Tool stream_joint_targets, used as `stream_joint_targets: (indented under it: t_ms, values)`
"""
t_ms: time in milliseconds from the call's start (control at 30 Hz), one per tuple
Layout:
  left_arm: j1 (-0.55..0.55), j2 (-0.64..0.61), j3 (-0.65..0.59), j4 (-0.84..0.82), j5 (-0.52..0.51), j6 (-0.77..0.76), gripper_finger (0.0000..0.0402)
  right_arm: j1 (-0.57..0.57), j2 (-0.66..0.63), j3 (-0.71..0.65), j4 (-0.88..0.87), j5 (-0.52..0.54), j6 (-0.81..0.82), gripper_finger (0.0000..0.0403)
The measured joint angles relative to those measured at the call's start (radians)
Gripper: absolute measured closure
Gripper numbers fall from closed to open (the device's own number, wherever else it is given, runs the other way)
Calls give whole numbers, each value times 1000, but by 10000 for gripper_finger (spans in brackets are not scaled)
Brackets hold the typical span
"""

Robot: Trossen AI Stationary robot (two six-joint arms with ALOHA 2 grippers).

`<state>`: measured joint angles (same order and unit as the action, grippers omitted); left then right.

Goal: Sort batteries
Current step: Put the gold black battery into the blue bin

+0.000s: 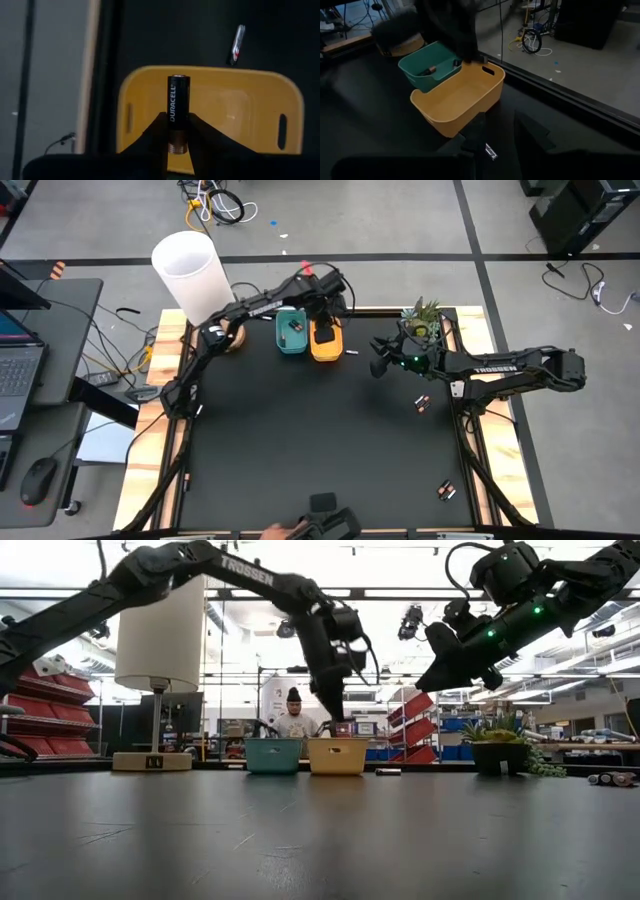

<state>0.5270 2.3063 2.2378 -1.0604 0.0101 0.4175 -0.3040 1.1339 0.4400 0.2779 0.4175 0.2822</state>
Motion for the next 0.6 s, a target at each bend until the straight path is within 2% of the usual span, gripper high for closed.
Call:
stream_joint_targets:
  t_ms: [267,600]
  values:
    - [10,-115,-20,-48,-8,-31,341,15,0,0,-2,0,6,315]
    - [16,-249,-209,7,-4,-48,341,36,0,0,-22,0,2,315]
